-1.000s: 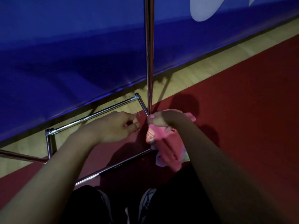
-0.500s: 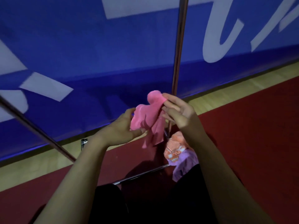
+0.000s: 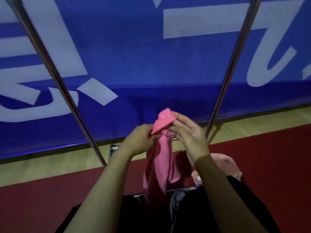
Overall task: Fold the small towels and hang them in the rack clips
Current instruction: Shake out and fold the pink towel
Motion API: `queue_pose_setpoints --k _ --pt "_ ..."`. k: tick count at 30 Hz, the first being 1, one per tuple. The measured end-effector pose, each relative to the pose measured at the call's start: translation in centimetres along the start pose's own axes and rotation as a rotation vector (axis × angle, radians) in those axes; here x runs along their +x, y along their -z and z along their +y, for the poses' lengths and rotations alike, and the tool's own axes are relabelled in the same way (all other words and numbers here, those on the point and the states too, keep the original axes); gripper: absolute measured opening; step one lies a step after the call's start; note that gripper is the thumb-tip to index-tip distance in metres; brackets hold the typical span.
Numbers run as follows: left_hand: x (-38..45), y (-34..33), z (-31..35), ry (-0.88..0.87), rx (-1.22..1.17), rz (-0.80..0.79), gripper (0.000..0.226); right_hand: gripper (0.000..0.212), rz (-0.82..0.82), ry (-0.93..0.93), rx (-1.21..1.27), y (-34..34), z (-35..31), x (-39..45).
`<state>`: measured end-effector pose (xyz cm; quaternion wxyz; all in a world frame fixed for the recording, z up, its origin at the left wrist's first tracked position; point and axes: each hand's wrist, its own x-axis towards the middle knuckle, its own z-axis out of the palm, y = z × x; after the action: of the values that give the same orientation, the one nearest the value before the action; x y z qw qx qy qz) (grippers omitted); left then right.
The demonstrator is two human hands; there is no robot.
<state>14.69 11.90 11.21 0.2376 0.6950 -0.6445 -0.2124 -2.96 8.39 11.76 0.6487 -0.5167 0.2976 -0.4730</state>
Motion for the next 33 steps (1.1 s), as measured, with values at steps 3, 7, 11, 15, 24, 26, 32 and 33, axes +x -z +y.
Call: queue_pose_setpoints --k 3,7,11,15,24,26,32,33 --pt "-0.3 0.2 0.3 0.044 -0.067 0.093 0.023 0.028 0.174 -0.039 -0.084 -0.4 1.7 1.6" --pt "-0.5 0.9 1.8 0.119 -0.221 0.308 0.038 0.049 0.048 -0.142 -0.432 -0.3 2.4 2.5" --pt "-0.8 1.0 2.7 0.271 -0.438 0.392 0.055 0.041 -0.151 -0.105 -0.616 -0.8 1.9 1.7" --pt "-1.6 -0.1 1.7 0.328 -0.747 0.353 0.054 0.029 -0.157 0.046 -0.836 -0.8 2.3 2.1" --pt "0.4 2.1 -0.5 0.243 -0.577 0.347 0.059 0.037 -0.024 0.105 -0.973 0.0 1.6 7.0" --pt "0.7 2.6 -1.4 0.255 -0.575 0.37 0.056 0.041 0.049 -0.028 -0.658 -0.5 1.4 7.9" --pt "1.5 4.0 -2.8 0.249 -0.731 0.443 0.042 0.029 -0.142 -0.454 -0.305 -1.4 -0.6 8.7" --pt "1.6 4.1 -2.8 0.248 -0.762 0.457 0.038 0.027 -0.215 -0.499 -0.389 -1.7 -0.7 8.6"
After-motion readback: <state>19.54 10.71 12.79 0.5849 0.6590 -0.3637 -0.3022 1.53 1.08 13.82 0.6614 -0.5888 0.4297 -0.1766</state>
